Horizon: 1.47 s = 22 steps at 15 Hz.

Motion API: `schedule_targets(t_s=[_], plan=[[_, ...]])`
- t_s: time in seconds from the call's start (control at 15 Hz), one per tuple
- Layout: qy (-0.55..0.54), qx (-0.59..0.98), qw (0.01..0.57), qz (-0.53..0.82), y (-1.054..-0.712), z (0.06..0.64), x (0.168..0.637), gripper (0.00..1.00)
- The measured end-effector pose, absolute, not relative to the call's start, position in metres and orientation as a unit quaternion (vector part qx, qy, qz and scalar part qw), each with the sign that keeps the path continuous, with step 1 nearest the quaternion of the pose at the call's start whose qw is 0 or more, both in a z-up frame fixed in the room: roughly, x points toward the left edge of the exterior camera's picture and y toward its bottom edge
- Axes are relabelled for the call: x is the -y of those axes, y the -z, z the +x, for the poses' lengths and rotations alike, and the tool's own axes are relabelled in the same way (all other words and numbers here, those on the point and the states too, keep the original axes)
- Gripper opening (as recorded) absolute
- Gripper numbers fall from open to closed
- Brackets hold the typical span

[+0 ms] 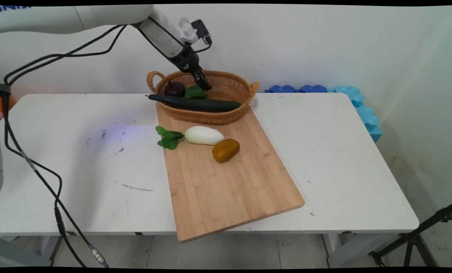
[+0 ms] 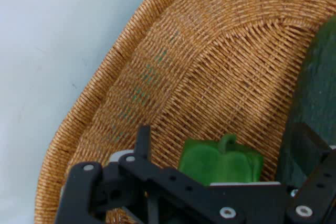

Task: Pick up the potato from the cutting board

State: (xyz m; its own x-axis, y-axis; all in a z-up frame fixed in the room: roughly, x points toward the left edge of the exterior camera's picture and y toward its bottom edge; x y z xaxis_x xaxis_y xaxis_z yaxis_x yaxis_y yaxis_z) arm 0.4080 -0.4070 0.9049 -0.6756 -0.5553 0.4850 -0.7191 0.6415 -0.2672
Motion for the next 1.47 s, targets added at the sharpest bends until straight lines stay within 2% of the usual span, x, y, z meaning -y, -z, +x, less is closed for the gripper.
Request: schedule_targets(t_s=[0.8, 1.47], plan=[[-0.224, 0.885, 0.19, 0.36, -0.917, 0.395, 0.395, 1.0], [-0.198, 0.864, 0.212, 0.412, -0.928, 0.34, 0.343, 1.0]])
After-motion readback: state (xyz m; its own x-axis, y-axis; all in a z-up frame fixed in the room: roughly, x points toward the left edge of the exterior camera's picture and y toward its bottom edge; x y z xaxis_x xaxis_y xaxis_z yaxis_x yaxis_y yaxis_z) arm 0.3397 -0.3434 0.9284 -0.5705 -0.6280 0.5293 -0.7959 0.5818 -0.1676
